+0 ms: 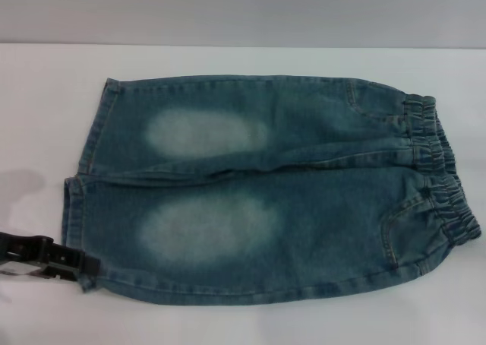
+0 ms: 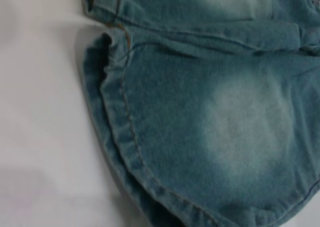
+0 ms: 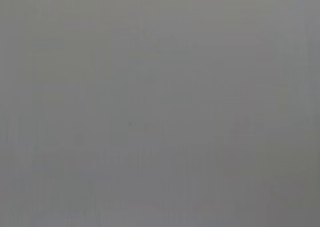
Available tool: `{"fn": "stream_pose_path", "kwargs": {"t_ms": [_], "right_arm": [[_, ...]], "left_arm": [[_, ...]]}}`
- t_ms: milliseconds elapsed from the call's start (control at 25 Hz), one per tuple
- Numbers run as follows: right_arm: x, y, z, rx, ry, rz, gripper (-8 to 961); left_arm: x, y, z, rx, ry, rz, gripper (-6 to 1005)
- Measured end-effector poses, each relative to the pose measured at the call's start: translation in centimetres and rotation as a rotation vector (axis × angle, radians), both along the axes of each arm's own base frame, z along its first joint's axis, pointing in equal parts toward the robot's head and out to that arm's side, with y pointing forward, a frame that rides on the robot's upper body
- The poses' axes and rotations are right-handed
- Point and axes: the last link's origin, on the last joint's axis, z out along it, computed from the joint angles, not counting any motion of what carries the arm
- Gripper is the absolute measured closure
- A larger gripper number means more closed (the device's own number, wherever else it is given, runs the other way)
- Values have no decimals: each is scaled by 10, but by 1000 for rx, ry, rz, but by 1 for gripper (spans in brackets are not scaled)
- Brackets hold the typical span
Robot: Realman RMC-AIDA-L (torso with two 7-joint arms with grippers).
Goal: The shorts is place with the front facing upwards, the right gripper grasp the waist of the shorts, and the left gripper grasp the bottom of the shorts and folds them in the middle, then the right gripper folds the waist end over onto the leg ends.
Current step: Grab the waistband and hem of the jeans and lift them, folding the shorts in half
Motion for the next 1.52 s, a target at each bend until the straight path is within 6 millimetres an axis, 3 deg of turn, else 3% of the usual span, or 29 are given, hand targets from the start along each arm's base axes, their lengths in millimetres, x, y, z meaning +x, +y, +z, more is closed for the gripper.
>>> {"fn": "stream_pose_path", "kwargs": {"t_ms": [440, 880, 1320, 1520], "right_arm": [[1, 0, 0, 5, 10, -2, 350], [2, -1, 3, 21, 63, 10, 349], [5, 3, 11, -12, 193, 67, 349], [0, 12, 24, -220, 263, 191, 349]], "left_arm": [[1, -1, 2, -13, -4, -10, 570], [5, 2, 2, -13, -6, -13, 975], [3, 13, 3, 42, 29, -23, 996], [4, 19, 5, 68, 36, -28, 996]]}}
